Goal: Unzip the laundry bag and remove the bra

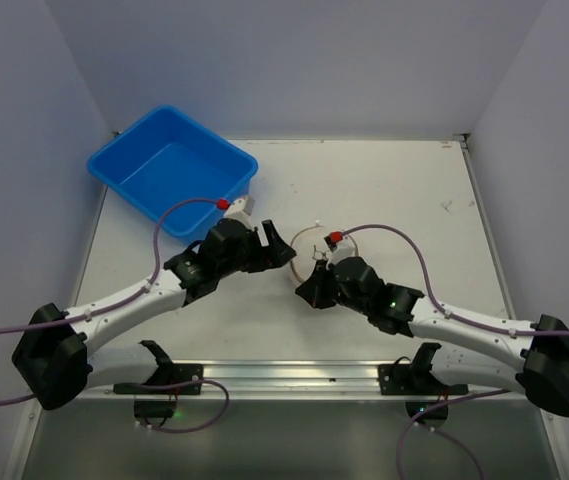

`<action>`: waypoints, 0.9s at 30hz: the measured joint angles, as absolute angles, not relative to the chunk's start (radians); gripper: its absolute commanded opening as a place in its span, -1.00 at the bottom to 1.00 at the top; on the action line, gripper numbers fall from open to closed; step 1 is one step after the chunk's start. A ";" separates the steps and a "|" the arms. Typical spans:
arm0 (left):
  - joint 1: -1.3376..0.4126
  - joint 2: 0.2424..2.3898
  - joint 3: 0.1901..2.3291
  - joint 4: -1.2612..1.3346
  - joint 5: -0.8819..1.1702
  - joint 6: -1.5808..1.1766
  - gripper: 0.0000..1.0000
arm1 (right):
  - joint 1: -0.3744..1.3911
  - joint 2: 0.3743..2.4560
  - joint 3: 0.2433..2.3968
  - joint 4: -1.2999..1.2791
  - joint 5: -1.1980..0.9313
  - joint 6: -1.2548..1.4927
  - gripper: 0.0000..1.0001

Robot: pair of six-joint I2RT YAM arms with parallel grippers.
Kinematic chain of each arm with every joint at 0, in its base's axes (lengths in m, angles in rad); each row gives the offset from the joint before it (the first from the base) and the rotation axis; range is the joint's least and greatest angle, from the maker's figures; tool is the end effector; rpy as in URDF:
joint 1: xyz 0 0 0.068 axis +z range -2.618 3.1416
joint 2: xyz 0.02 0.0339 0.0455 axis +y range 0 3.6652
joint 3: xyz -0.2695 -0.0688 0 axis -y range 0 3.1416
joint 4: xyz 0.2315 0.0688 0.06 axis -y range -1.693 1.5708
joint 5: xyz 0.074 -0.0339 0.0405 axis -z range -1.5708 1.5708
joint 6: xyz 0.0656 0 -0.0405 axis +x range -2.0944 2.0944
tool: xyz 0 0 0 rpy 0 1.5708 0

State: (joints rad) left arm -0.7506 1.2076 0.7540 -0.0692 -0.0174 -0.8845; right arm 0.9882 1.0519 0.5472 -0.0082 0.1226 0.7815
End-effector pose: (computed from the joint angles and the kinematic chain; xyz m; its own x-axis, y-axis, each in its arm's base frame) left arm 0.2052 -0.1899 0.2482 -0.7504 -0.3578 -0.5558 0.1427 0.7333 -0.6648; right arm 0.1383 0.1953 0.2198 -0.7341 0.1564 -0.6608 -0.3565 0.7394 0.5711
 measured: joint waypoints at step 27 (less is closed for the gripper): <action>-0.757 1.393 0.805 0.033 0.088 -0.899 -0.97 | 0.985 0.899 0.427 0.042 0.121 0.770 -1.00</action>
